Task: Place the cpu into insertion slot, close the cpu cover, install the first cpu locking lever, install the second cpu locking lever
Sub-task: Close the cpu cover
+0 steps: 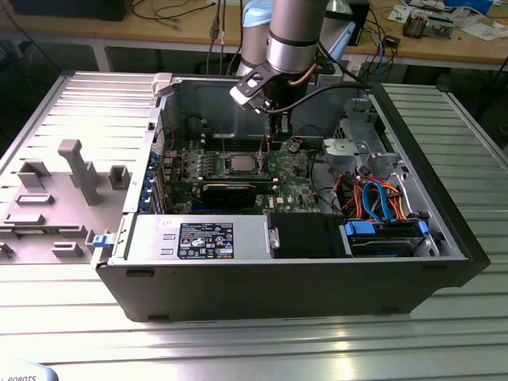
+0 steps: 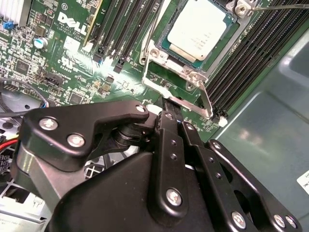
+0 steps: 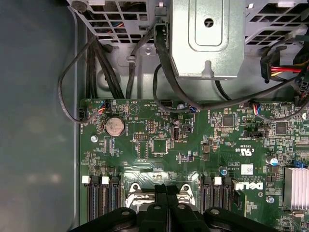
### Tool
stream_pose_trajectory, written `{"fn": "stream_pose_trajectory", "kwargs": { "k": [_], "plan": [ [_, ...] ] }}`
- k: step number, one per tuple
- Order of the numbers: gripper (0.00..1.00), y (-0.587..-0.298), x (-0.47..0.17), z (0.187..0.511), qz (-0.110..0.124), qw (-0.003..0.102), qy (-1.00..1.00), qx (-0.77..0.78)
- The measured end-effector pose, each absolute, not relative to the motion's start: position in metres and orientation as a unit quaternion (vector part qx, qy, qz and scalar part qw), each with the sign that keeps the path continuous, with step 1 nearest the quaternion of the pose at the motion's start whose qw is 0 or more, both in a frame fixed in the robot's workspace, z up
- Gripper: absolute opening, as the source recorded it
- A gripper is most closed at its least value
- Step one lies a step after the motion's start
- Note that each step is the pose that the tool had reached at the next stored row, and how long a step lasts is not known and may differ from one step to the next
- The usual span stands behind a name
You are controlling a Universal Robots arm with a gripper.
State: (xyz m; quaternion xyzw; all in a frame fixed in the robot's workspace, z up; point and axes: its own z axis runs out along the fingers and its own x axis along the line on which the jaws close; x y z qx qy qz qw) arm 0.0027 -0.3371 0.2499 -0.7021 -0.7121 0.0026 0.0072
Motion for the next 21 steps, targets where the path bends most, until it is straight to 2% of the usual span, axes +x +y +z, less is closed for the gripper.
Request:
{"fn": "stream_pose_trajectory", "kwargs": {
  "k": [21],
  "plan": [
    [0.11, -0.3371, -0.0062, 0.2497, 0.003, 0.008, -0.712, -0.702]
  ]
}}
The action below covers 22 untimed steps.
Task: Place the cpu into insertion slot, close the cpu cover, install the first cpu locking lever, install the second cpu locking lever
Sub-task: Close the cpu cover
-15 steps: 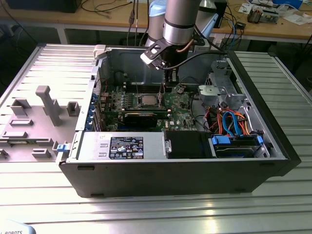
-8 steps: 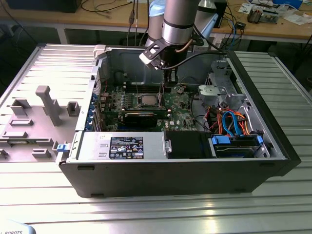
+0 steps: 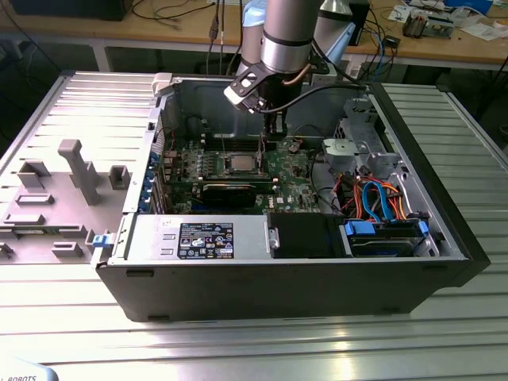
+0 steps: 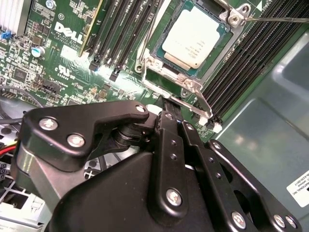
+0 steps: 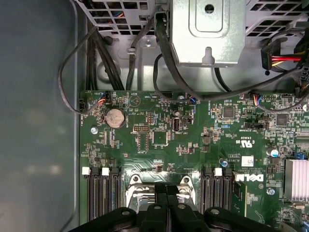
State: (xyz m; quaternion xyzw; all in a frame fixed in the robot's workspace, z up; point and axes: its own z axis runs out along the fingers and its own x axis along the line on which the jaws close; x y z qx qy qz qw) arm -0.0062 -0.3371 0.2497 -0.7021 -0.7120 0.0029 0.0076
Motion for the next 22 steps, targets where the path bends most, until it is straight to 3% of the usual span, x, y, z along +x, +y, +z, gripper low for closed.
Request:
{"fn": "stream_pose_trajectory", "kwargs": {
  "k": [22],
  "plan": [
    [0.11, -0.3371, -0.0123, 0.2496, 0.003, 0.008, -0.712, -0.702]
  ]
}}
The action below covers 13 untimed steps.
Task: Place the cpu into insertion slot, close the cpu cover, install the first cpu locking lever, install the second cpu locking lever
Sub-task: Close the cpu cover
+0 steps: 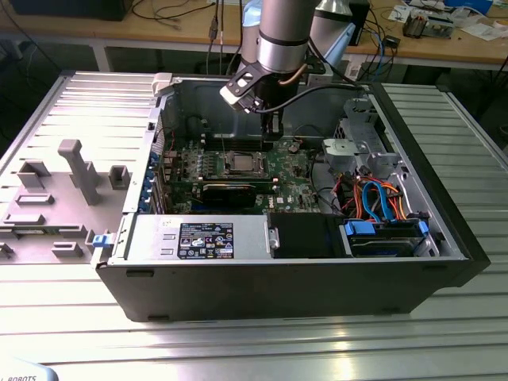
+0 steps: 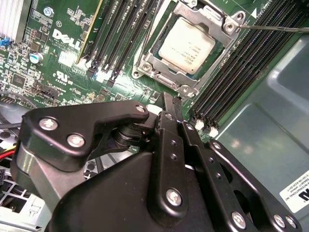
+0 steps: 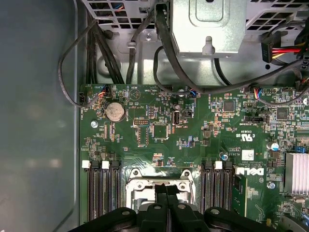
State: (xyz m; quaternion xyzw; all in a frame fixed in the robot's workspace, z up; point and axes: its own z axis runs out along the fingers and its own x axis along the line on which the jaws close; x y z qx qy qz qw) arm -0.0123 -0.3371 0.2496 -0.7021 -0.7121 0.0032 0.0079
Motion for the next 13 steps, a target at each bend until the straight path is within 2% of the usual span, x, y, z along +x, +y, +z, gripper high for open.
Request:
{"fn": "stream_pose_trajectory", "kwargs": {
  "k": [13],
  "plan": [
    [0.11, -0.337, -0.05, 0.236, 0.003, 0.008, -0.713, -0.701]
  ]
}}
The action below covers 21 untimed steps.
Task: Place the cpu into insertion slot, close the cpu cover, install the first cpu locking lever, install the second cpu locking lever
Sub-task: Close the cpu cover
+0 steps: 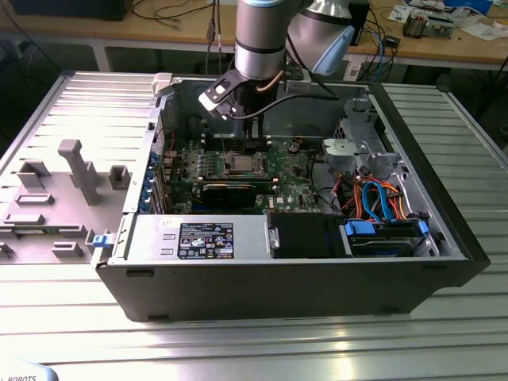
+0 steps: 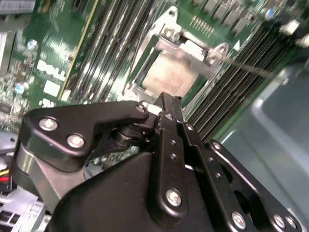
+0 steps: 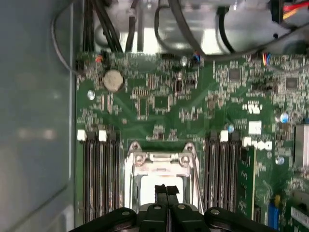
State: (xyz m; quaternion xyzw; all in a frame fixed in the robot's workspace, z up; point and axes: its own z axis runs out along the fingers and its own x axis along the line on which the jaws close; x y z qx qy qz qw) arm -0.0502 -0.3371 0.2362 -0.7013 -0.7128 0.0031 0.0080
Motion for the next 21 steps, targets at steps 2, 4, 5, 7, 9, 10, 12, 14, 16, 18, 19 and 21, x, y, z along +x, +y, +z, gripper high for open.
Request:
{"fn": "stream_pose_trajectory", "kwargs": {
  "k": [2, 4, 5, 7, 9, 10, 12, 14, 16, 18, 19, 21],
  "plan": [
    [0.11, -0.337, -0.062, 0.235, 0.003, 0.008, -0.713, -0.701],
    [0.11, -0.337, -0.064, 0.234, 0.003, 0.008, -0.714, -0.7],
    [0.11, -0.337, -0.065, 0.233, 0.003, 0.008, -0.715, -0.699],
    [0.11, -0.337, -0.069, 0.23, 0.003, 0.008, -0.716, -0.698],
    [0.11, -0.337, -0.072, 0.226, 0.003, 0.008, -0.717, -0.697],
    [0.11, -0.337, -0.075, 0.222, 0.003, 0.008, -0.718, -0.696],
    [0.11, -0.337, -0.079, 0.216, 0.003, 0.008, -0.72, -0.694],
    [0.11, -0.337, -0.079, 0.211, 0.003, 0.008, -0.721, -0.692],
    [0.11, -0.337, -0.079, 0.207, 0.003, 0.008, -0.722, -0.692],
    [0.11, -0.337, -0.079, 0.205, 0.004, 0.008, -0.722, -0.691],
    [0.11, -0.337, -0.079, 0.205, 0.004, 0.008, -0.722, -0.691],
    [0.11, -0.337, -0.079, 0.205, 0.003, 0.008, -0.722, -0.691]
  ]
}}
